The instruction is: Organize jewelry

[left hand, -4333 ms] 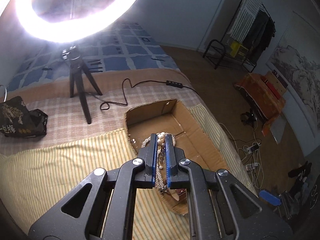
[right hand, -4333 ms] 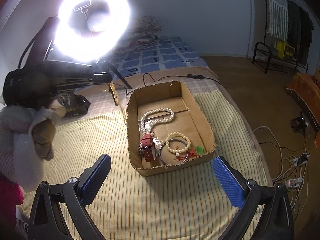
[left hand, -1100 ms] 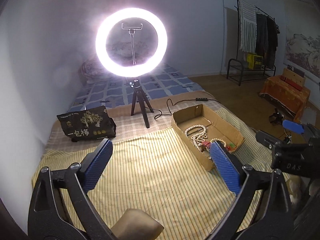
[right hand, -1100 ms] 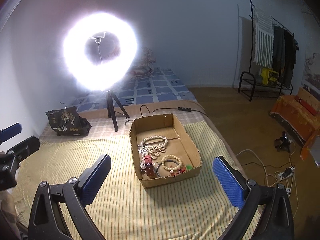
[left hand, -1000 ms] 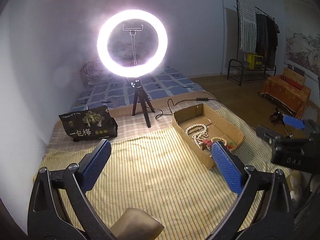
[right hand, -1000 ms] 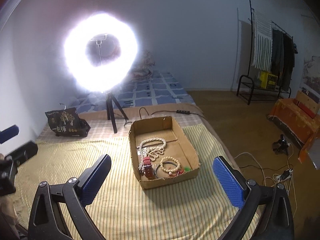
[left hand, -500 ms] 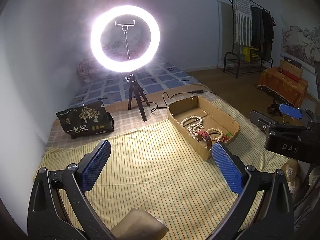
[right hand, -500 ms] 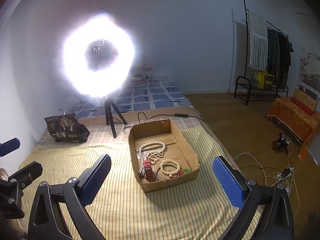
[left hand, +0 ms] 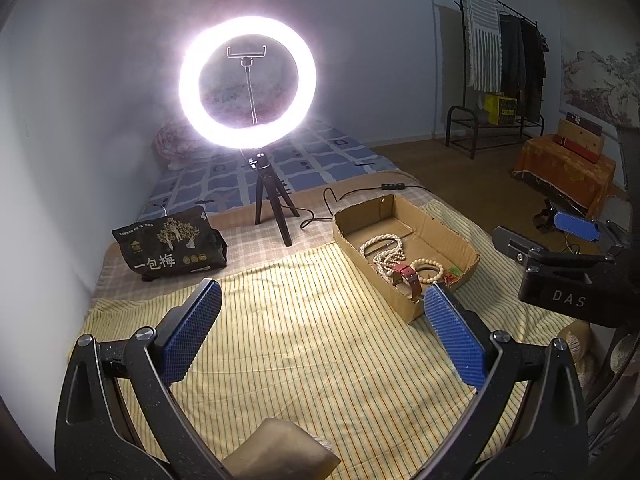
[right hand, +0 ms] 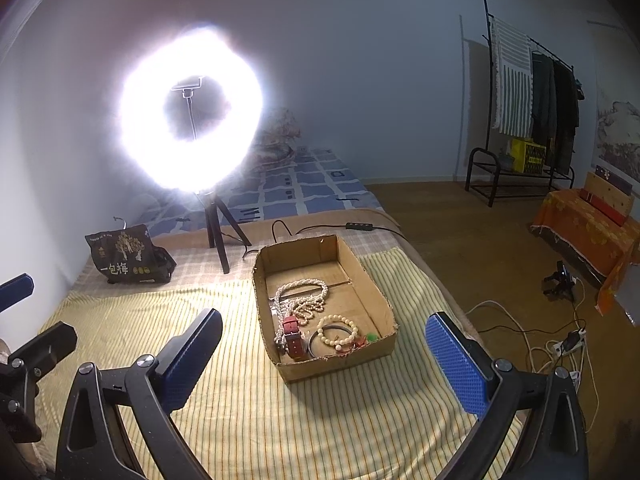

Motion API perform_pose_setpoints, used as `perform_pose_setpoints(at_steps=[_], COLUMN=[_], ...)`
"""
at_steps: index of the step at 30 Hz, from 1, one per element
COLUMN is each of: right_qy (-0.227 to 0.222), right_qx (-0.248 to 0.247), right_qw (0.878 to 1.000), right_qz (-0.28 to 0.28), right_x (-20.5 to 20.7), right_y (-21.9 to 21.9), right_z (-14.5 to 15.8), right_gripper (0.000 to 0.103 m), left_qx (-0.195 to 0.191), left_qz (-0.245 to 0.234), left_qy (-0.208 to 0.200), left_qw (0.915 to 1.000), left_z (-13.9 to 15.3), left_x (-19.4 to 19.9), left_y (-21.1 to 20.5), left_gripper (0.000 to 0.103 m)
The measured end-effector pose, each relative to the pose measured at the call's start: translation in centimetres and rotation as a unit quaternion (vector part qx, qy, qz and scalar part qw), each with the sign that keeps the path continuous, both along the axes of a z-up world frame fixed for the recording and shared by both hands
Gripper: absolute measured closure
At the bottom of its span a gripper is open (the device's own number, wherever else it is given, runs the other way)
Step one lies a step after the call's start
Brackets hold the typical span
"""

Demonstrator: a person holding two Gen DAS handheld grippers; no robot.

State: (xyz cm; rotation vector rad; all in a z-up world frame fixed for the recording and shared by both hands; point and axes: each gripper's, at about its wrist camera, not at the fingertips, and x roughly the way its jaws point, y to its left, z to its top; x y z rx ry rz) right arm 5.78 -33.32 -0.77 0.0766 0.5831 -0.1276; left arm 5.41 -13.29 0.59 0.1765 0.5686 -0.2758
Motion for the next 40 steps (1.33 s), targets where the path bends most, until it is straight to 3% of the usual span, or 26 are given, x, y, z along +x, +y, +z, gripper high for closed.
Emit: perform_pose_setpoints(at_steps=[40], right_qy=[0.016], right_qx=[-0.004], right_qw=[1.000], right_qz=[0.014], right_x=[0.3], right_y=[1.1], right_z=[-0.9], right_gripper=[0.000], left_qx=[0.008], left_qz=[0.007], left_qy=[-0.021], left_qw=[0.9997], left_z=[0.5], left_x=[-0.9], left_y=[-0.3], left_gripper=[0.000])
